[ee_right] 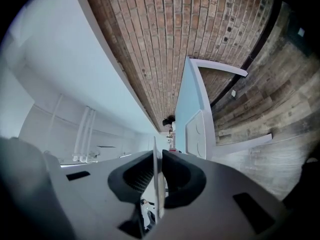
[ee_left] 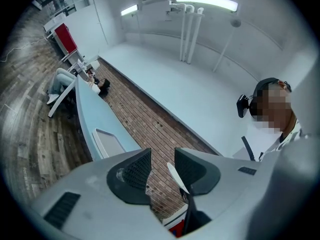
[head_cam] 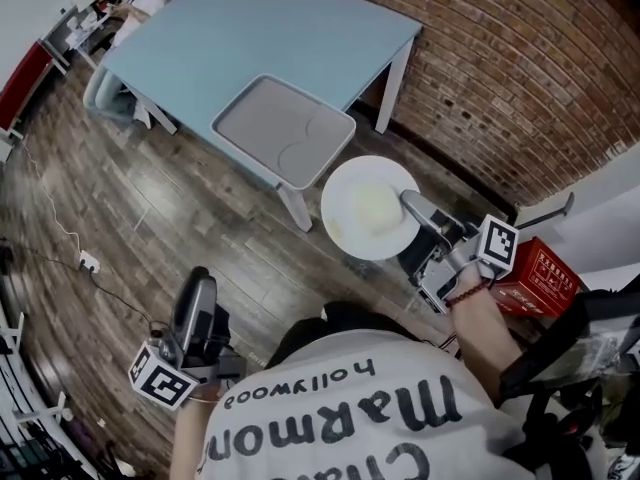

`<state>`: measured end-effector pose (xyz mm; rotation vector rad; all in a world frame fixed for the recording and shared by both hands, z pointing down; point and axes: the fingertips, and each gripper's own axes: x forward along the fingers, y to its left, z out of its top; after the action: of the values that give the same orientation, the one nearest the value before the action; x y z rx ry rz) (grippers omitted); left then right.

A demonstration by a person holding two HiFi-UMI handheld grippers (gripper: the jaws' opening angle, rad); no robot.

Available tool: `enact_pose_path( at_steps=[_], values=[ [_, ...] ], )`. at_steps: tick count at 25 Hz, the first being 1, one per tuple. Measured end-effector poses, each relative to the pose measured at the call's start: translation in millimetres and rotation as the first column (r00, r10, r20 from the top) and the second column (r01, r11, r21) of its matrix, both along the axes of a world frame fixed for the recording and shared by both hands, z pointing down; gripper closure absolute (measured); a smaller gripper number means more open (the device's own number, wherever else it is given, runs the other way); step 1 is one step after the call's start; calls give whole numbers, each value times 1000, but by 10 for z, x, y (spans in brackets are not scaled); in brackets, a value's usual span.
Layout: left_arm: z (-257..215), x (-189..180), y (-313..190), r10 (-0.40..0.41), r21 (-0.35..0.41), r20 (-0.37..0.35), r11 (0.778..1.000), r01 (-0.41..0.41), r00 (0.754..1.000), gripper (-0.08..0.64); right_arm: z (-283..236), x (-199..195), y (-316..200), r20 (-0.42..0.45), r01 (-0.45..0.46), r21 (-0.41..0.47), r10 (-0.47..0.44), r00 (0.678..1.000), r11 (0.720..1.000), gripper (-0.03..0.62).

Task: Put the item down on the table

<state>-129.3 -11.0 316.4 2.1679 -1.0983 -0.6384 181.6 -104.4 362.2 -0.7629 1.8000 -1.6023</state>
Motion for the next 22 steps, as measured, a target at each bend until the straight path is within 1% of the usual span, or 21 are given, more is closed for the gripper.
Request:
enact_pose_path(
  at_steps=[5, 8, 13, 18, 20, 22],
  values=[
    [17, -54, 12, -44, 5, 32, 999, 44, 998, 418, 119, 40, -90, -20, -3, -11, 3, 1000, 1000, 552],
    [-23, -105, -8, -82, 20, 55, 996, 81, 995, 495, 195, 41, -192, -31, -5, -21, 5, 1000, 1000, 552],
    [4, -293, -85, -143, 17, 60, 990, 143, 988, 499, 321, -68, -388, -46, 18, -32, -19, 999, 999, 552],
    [-37, -410, -291, -145, 33, 60, 989, 143, 988, 499, 480, -233, -588, -62, 21, -66, -26, 998, 998, 552],
    [-72, -491, -419, -149, 41, 62, 988, 147, 987, 499, 592, -273, -673, -90, 14, -87, -22, 996, 996, 552],
    [-108, -559, -544, -152, 49, 78, 988, 149, 985, 499, 717, -302, -741, -120, 11, -115, -25, 992, 993, 552]
  ],
)
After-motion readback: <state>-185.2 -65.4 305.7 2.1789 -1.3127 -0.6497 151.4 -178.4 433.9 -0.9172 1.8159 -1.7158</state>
